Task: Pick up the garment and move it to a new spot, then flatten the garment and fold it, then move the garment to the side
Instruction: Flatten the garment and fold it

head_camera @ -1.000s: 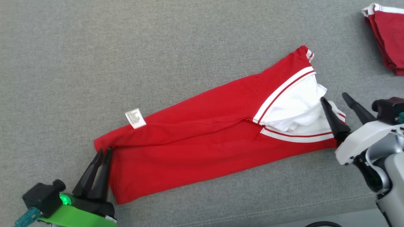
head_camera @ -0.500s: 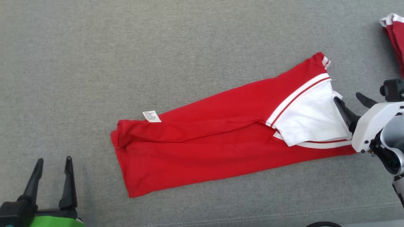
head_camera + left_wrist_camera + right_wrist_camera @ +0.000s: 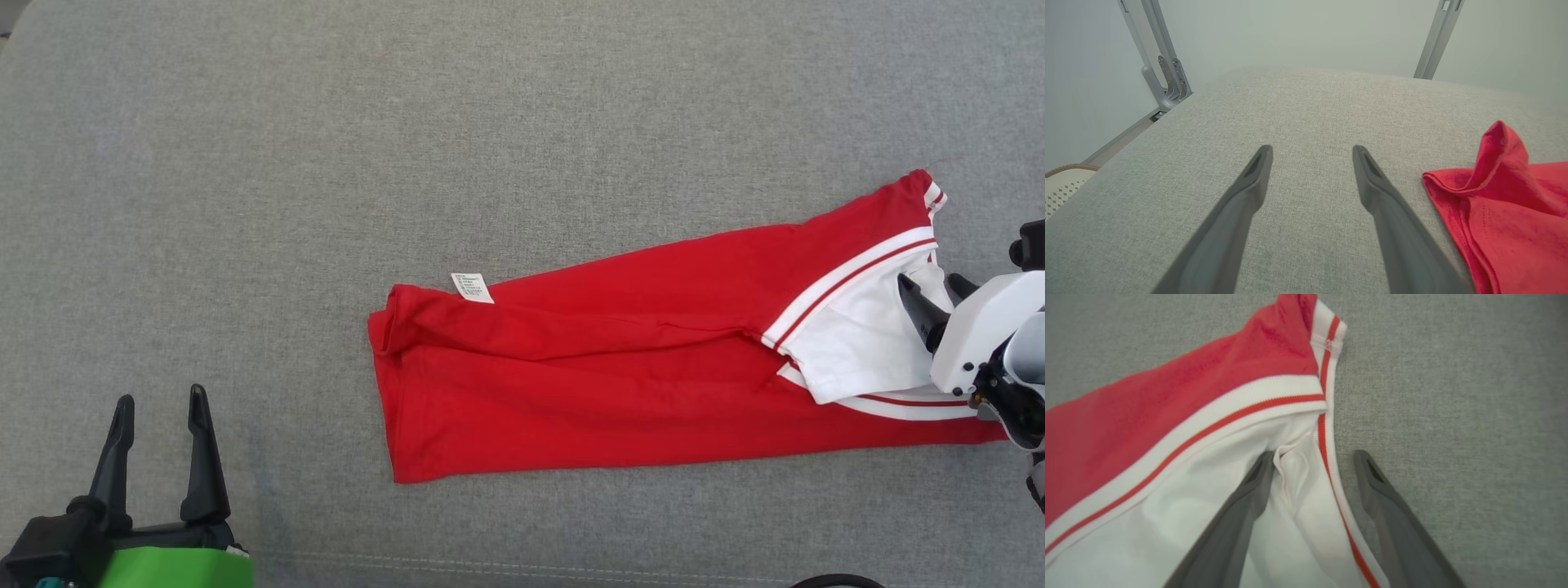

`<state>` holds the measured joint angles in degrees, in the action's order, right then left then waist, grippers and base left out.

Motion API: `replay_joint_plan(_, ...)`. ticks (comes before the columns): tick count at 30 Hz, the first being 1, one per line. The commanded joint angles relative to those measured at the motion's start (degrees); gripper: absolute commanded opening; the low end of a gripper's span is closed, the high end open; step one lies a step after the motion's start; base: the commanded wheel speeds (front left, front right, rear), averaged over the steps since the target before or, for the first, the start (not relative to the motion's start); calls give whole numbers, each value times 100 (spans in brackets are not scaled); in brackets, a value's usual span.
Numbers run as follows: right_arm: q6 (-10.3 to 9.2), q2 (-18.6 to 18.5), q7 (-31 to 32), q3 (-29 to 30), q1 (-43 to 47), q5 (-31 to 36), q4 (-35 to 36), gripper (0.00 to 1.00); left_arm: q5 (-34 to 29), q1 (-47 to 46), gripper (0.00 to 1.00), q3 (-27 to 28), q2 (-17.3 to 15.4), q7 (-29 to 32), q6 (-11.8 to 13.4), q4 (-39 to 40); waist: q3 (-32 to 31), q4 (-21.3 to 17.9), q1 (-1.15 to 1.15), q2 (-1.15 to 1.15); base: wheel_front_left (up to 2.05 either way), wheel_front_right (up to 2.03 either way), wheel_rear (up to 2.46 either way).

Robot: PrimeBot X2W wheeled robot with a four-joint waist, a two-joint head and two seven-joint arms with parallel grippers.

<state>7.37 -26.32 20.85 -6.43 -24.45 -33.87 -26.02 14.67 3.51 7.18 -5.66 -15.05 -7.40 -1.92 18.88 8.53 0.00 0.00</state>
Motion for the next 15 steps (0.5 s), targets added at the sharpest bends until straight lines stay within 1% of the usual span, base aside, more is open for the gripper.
replay_joint_plan(1,21,39,102,-138,79,-62,-78,100,38,7,100,-22,31,-12,-11,19,-120,97,0,0,0,0,0)
replay_joint_plan(7,17,-183,208,-152,81,-211,64,100,103,62,100,-54,64,-12,-12,0,-255,71,0,0,0,0,0)
replay_joint_plan(15,10,-70,494,-256,100,-225,-273,100,134,-3,100,-125,59,-12,-7,-21,-271,6,0,0,0,0,0)
